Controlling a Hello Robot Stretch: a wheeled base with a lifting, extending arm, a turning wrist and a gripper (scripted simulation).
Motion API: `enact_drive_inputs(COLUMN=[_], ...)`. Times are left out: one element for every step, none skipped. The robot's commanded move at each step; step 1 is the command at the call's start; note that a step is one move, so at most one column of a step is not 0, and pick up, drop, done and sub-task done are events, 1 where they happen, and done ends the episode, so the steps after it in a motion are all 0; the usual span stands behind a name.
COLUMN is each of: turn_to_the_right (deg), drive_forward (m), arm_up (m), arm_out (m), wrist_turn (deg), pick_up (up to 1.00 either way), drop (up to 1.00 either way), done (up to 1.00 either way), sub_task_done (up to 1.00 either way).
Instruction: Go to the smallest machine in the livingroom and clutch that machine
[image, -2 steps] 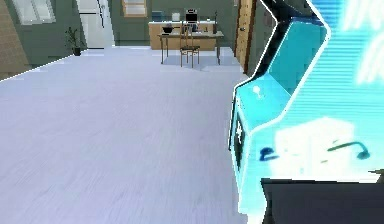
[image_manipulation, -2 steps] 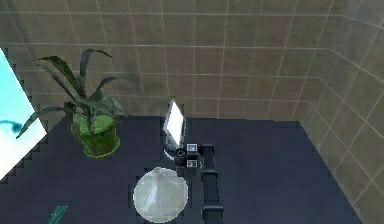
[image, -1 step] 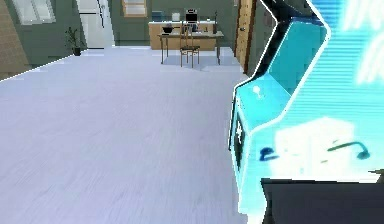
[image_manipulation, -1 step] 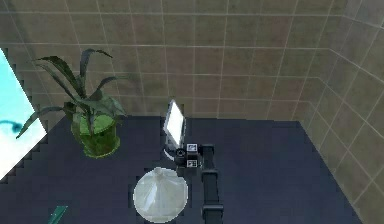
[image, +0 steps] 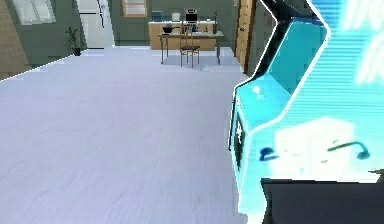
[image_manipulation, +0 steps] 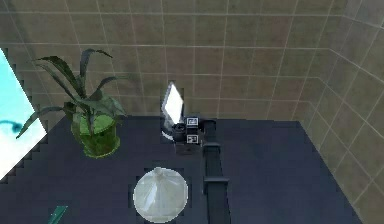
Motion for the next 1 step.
enact_drive_inputs(turn_to_the_right=[0.0], drive_forward=[0.0], arm_up=[0.0], arm_out=[0.0], wrist_turn=[0.0], pick_up=[0.0], drop=[0.0], done=[1.0], sub_task_done=[0.0])
